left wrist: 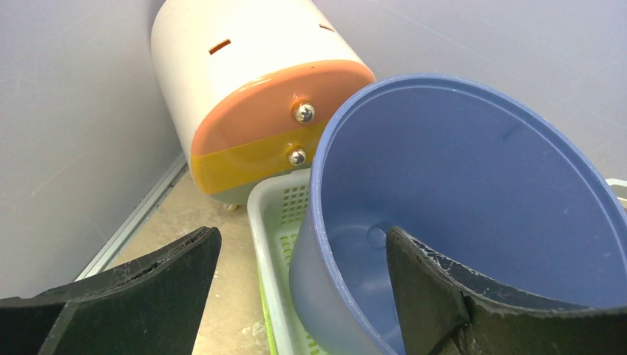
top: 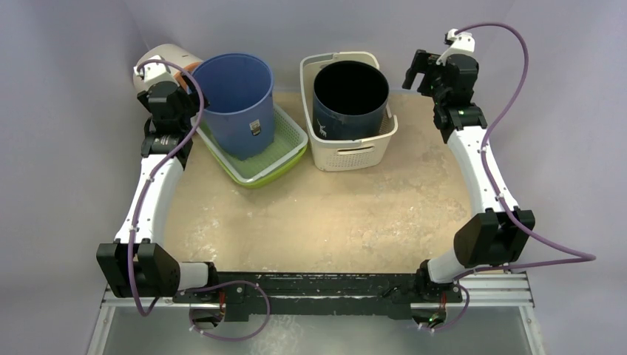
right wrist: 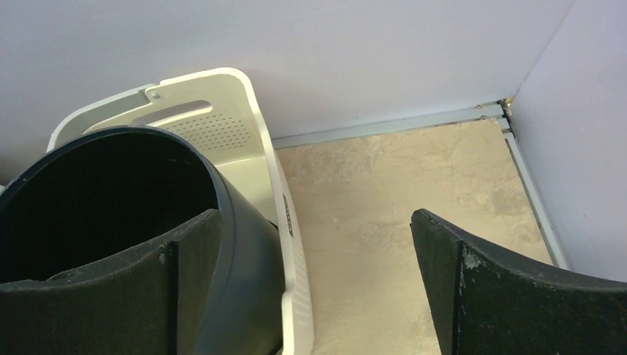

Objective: Turn the large container upside down

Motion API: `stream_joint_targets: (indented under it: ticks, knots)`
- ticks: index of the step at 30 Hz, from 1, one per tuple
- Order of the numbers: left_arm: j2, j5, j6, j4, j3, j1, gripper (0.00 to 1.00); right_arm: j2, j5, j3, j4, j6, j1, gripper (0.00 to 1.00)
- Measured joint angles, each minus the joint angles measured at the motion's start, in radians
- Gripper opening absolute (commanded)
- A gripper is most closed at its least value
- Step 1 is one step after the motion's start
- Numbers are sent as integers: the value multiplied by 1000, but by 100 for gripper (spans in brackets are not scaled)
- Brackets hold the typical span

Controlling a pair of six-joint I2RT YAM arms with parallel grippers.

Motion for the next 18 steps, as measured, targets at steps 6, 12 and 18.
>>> stream_joint_targets:
  ticks: [6,12,18]
  knots:
    - [6,0,11,0,18,0,82,0,-77,-28,4,-34,0,100]
    - [6,-13,25,-2,23,0,82,0,-175,-26,-7,-108,0,93]
    - [5,-24,25,-5,23,0,82,0,-282,42,-34,-161,5,89]
